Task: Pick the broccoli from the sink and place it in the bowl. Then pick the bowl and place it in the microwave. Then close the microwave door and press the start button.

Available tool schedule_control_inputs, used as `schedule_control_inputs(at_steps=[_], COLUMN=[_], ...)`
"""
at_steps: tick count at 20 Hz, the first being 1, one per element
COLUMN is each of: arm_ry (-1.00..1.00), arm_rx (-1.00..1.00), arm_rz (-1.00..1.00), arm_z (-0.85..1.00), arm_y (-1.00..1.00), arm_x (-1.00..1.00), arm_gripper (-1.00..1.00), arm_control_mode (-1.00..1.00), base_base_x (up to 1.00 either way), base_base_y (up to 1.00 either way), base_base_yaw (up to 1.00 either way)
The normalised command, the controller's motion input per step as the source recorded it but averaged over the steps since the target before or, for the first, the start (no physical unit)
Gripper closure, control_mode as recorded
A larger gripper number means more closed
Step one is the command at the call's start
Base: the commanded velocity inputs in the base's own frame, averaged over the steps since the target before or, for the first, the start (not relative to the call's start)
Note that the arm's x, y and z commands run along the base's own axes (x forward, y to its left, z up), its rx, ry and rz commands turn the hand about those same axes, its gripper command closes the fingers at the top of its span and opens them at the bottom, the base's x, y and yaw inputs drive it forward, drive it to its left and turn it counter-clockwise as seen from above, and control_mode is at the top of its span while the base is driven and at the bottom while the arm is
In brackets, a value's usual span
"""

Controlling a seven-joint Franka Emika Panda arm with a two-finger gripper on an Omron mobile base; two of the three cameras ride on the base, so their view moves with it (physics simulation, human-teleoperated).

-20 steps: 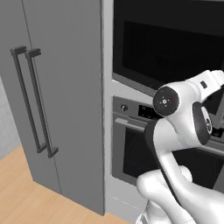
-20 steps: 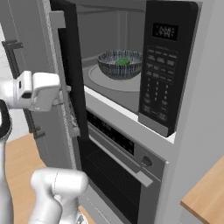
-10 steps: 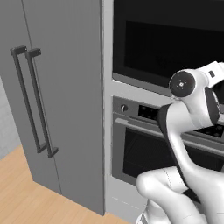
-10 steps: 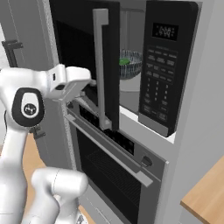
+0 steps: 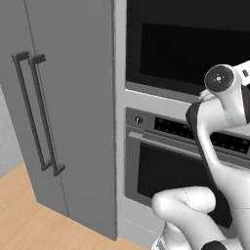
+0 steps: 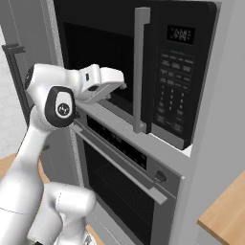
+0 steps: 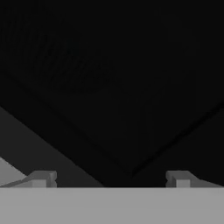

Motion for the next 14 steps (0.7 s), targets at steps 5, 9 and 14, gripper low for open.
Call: schedule_control_inputs(at_steps=[5,9,14], arm_ry=[0.00,0.00,-0.01], arm_rx=[0.00,0.00,0.00], arm_rz=[0.01,0.01,0.00], arm_z=[0.00,-0.05,-0.01], arm_y=[-0.28,-0.28,-0.06], arm_x=[0.44,0.54,0.05], arm_gripper=[-1.00,-1.00,-1.00], arm_control_mode=[-1.00,-1.00,-1.00], base_base_x=[0.00,0.00,0.00], base_base_y=[0.00,0.00,0.00], base_base_yaw=[0.00,0.00,0.00])
